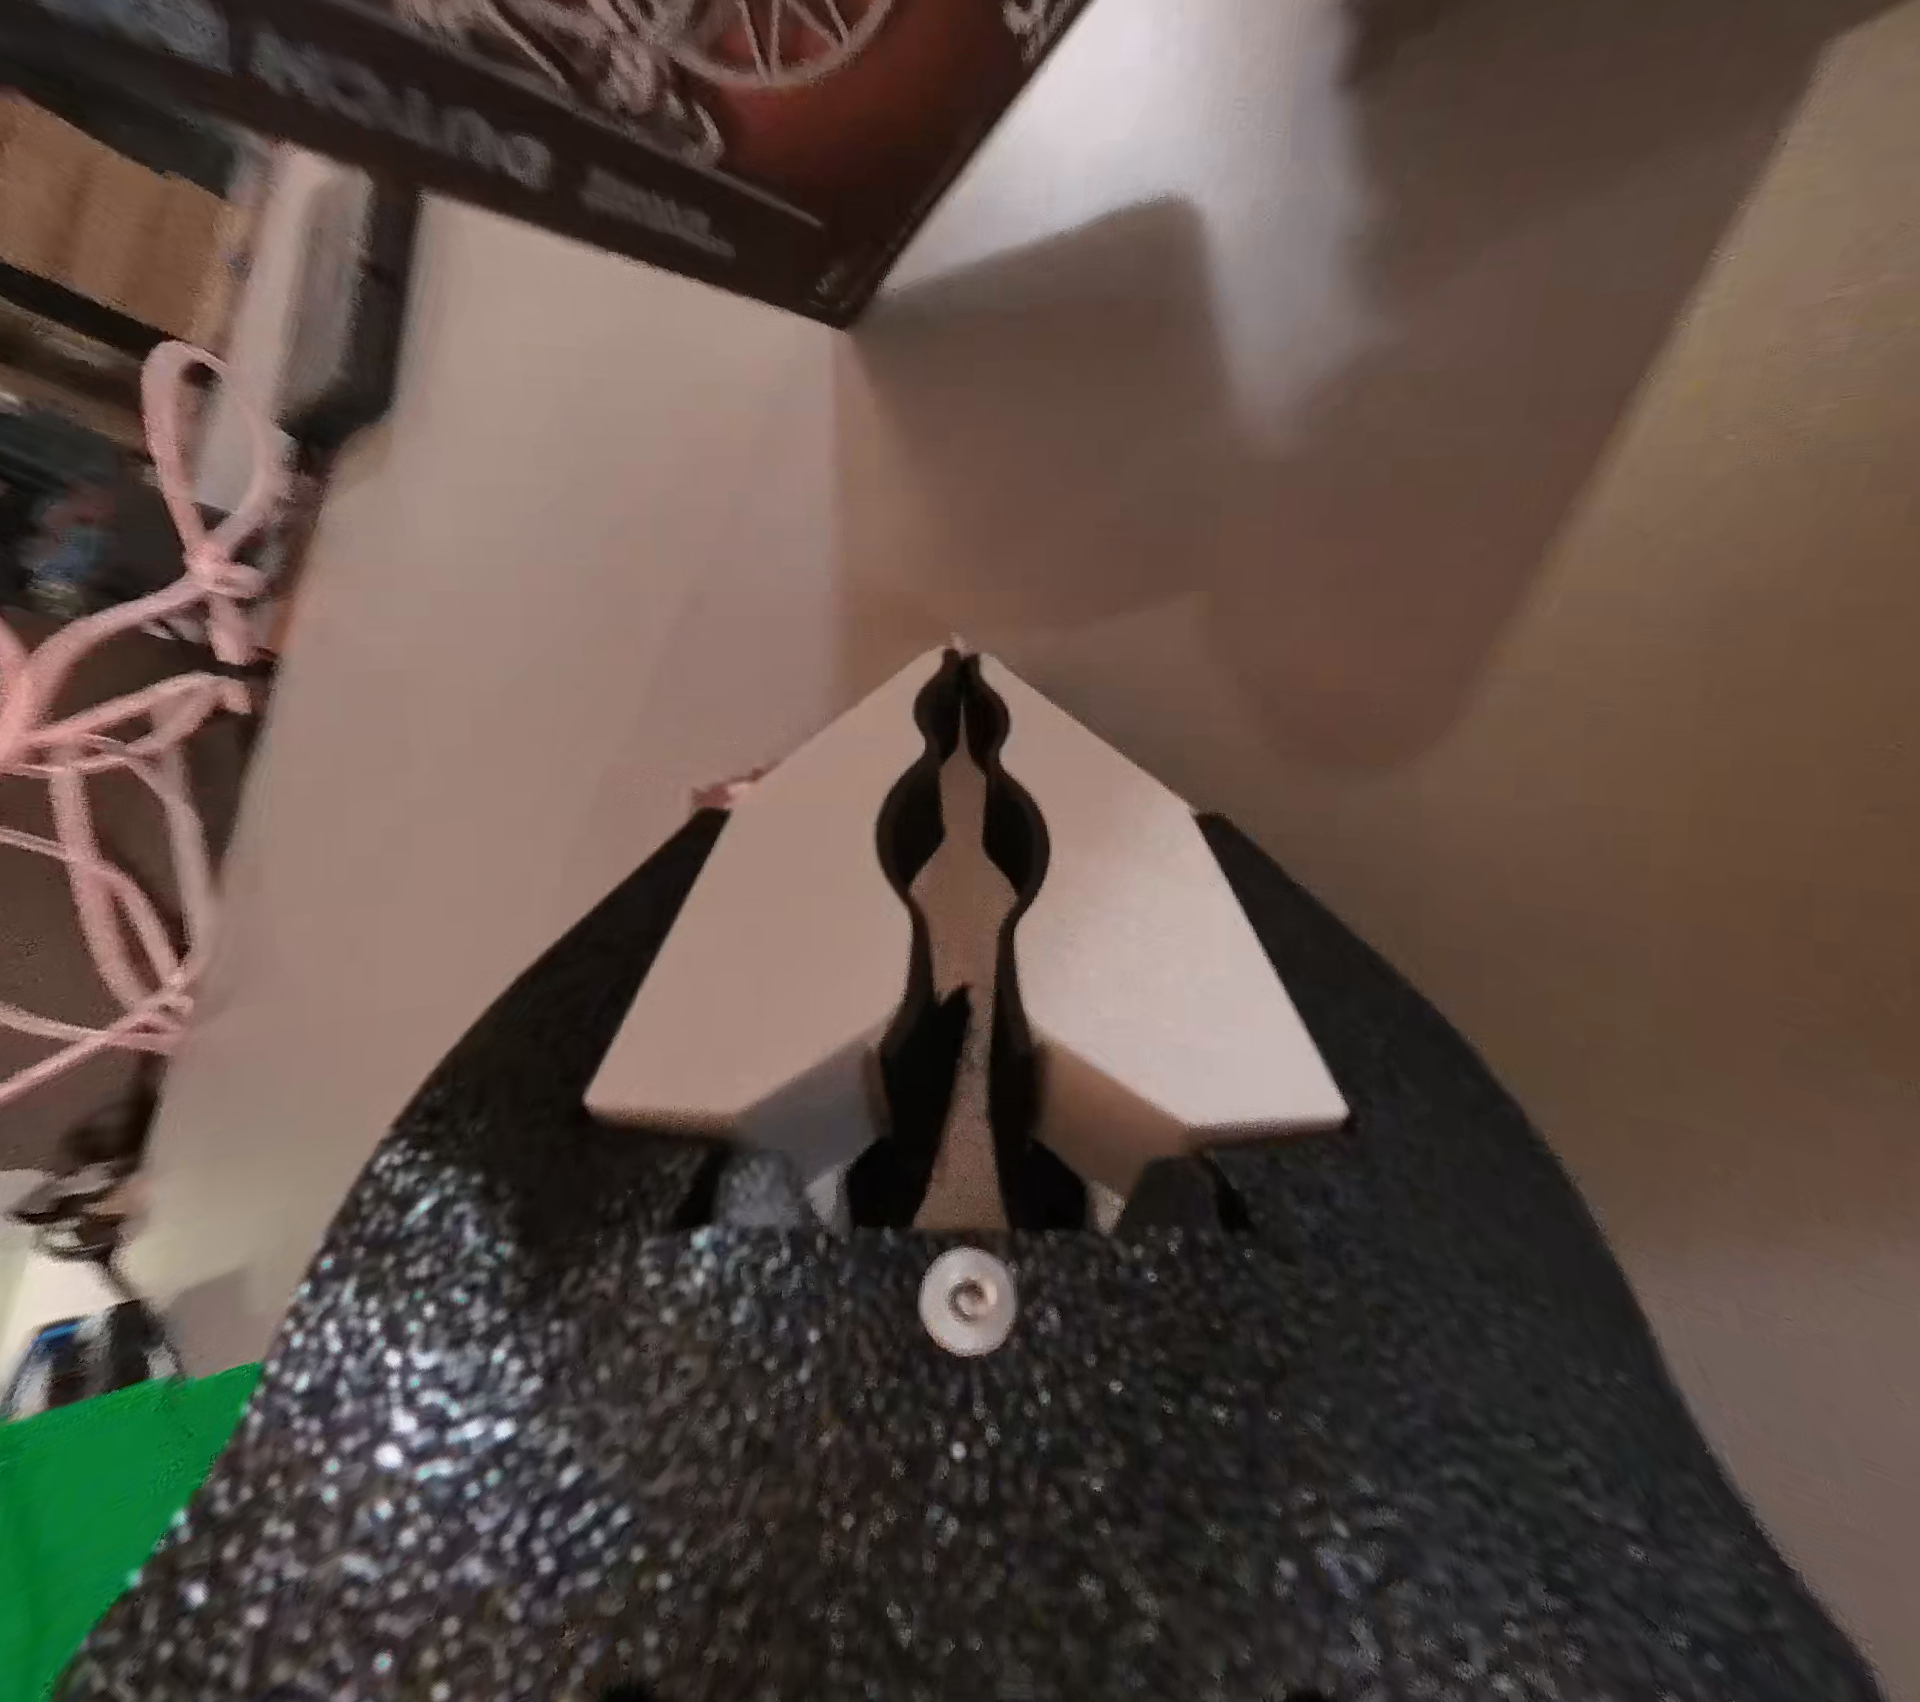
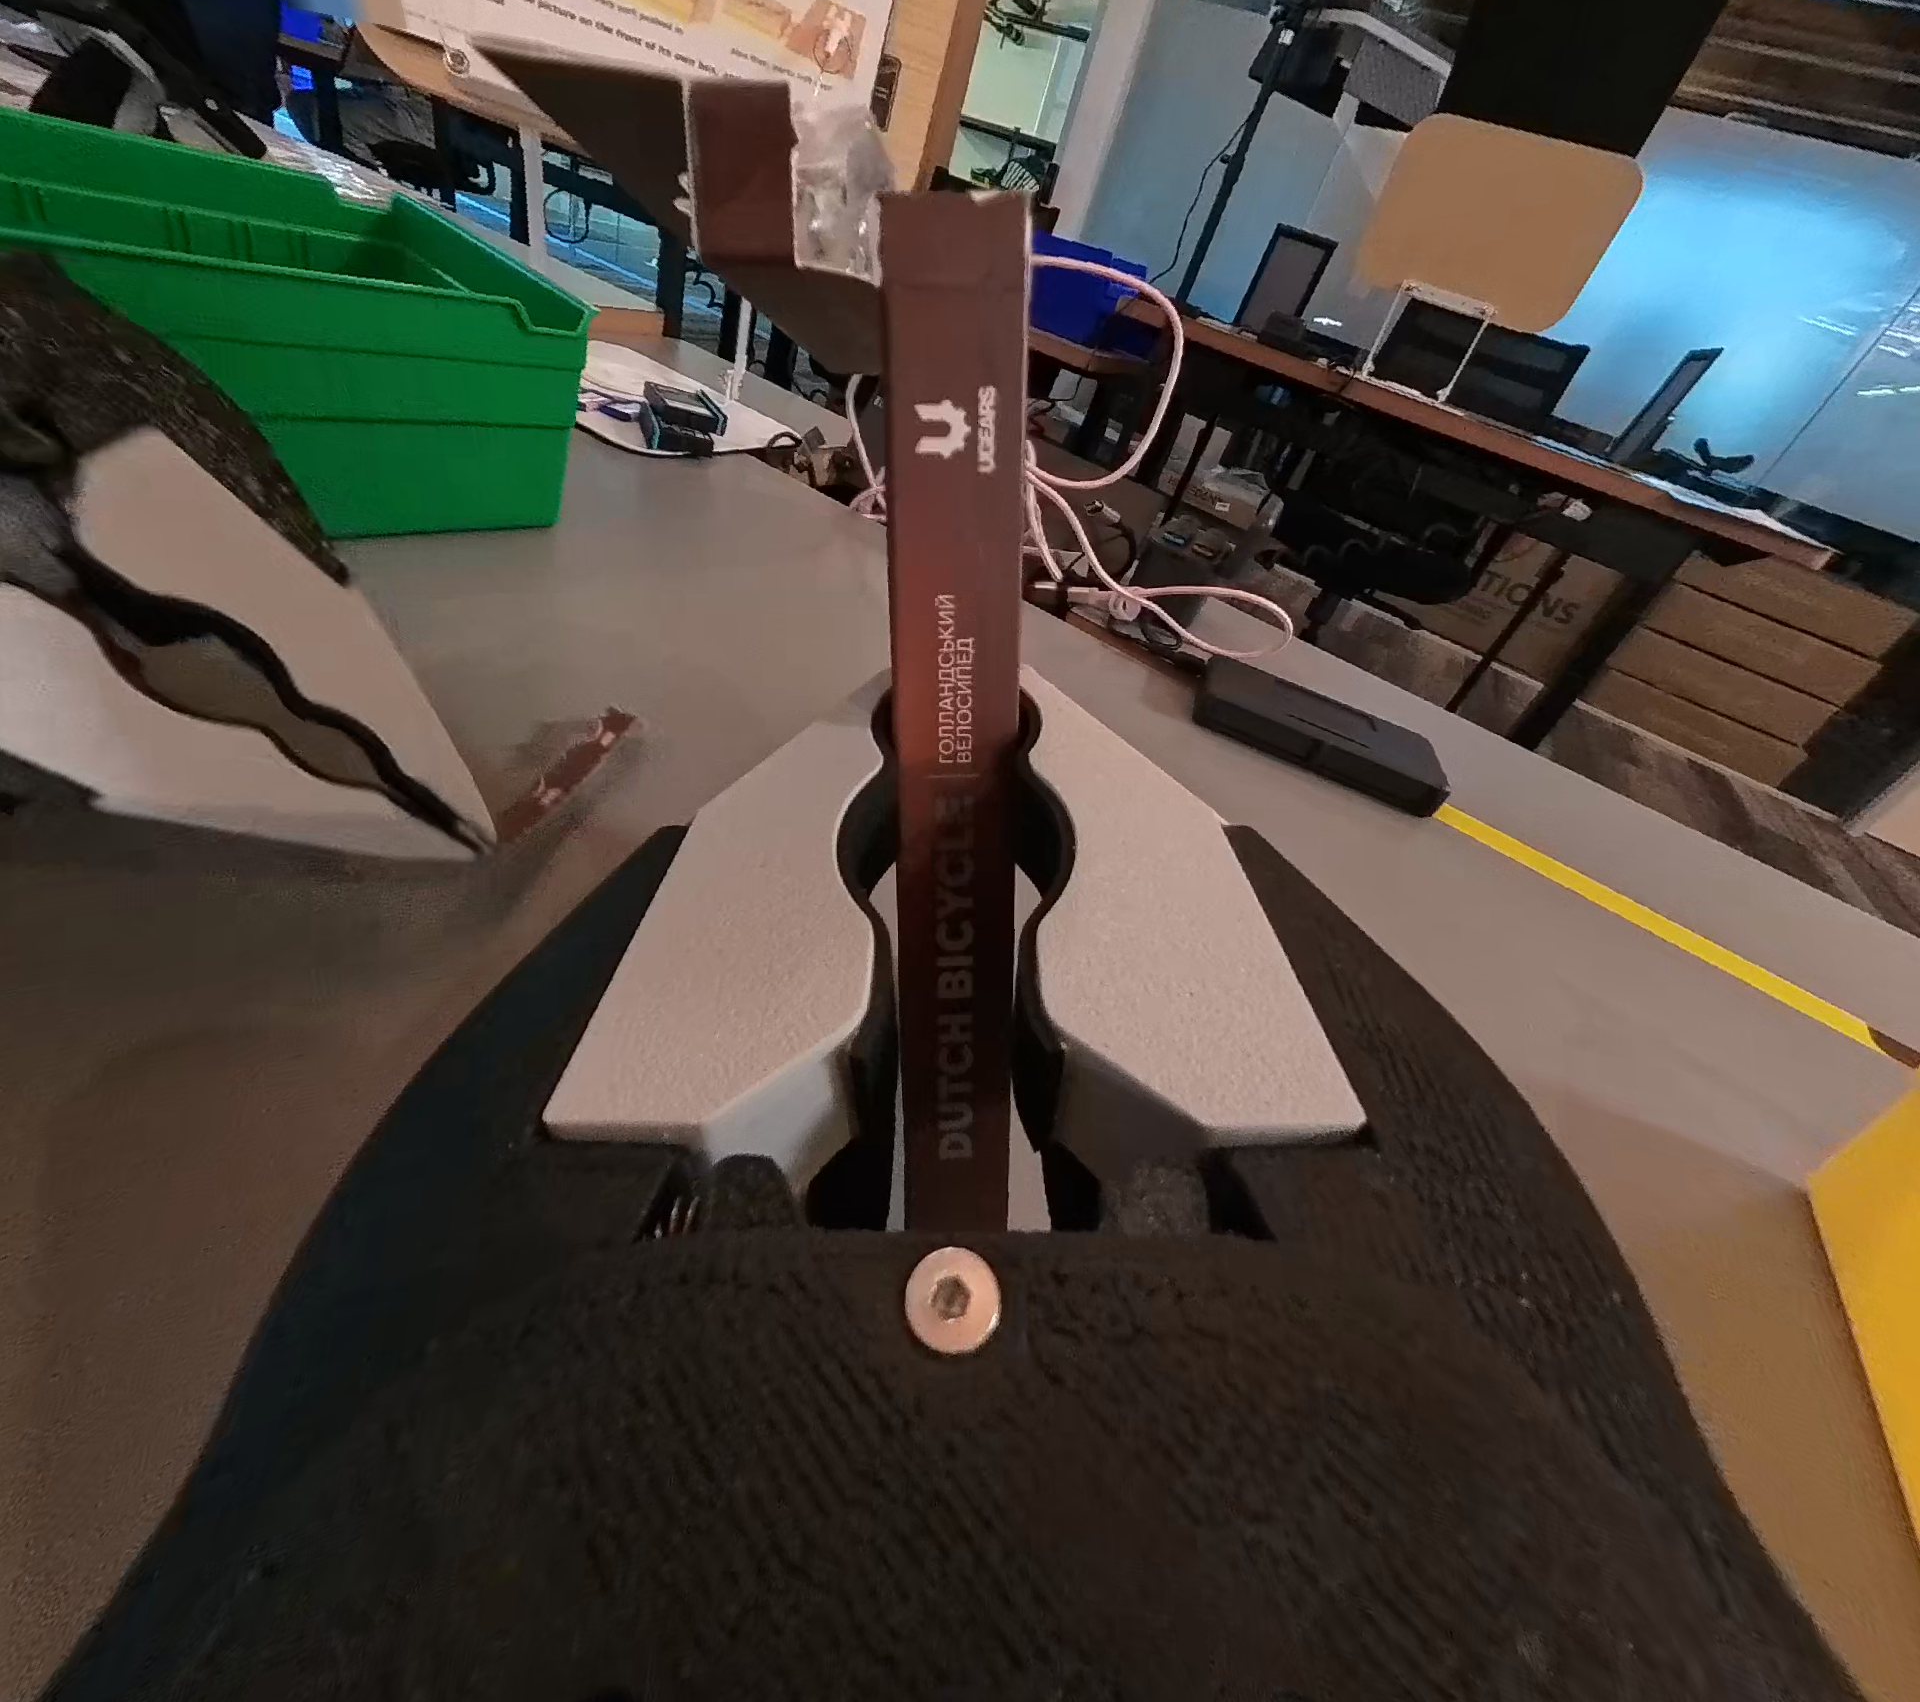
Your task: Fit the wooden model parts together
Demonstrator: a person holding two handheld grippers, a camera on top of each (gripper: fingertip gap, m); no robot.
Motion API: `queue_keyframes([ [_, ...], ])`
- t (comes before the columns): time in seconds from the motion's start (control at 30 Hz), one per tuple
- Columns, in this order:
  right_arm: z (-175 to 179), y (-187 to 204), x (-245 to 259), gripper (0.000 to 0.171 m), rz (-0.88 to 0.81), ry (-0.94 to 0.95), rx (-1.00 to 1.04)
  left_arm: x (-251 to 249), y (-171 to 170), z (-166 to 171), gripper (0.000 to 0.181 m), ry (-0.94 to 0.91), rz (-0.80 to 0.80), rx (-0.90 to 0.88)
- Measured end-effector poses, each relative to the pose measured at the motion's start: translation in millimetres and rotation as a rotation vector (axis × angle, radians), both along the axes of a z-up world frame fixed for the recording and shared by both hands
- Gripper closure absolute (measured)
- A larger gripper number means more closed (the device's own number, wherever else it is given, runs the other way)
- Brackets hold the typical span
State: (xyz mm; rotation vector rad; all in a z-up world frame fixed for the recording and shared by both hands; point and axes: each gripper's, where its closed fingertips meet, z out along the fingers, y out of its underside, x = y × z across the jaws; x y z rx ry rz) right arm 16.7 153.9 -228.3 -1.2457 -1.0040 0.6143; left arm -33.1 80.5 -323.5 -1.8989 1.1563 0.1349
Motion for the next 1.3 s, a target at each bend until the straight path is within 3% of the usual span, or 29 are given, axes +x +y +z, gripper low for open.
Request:
queue_keyframes([
  [0.03,1,-1,0,0.158,0.005,0.003,-0.001,1,-3,14,0.181,-0.005,-0.005,0.058],
  [0.17,4,-5,-1,0.158,0.02,0.008,0.008,-5,-36,91,0.181,-0.123,0.068,0.363],
  [0.27,7,-8,-2,0.158,0.027,0.011,0.021,-43,-71,149,0.181,-0.212,0.254,0.654],
  [0.33,7,-10,-3,0.158,0.036,0.014,0.021,-79,-90,168,0.181,-0.212,0.395,0.761],
  [0.5,6,-14,-7,0.158,0.053,0.008,0.016,-160,-106,173,0.181,-0.23,0.697,0.758],
  [0.7,6,-14,-6,0.158,0.052,0.004,0.021,-211,-100,141,0.179,-0.46,0.939,0.543],
  [0.77,6,-14,-6,0.158,0.053,0.003,0.018,-211,-95,134,0.149,-0.49,0.934,0.49],
  [0.83,5,-15,-7,0.158,0.057,-0.001,0.017,-209,-91,133,0.135,-0.49,0.927,0.476],
  [1.0,4,-19,-10,0.158,0.058,-0.039,0.077,-171,-83,166,0.134,-0.39,0.789,0.621],
  [1.17,6,-28,-11,0.158,0.054,-0.147,0.31,-65,-64,197,0.138,-0.36,0.33,0.662],
  [1.3,5,-40,-14,0.158,0.09,-0.216,0.476,-16,-52,188,0.146,-0.224,0.072,0.596],
])
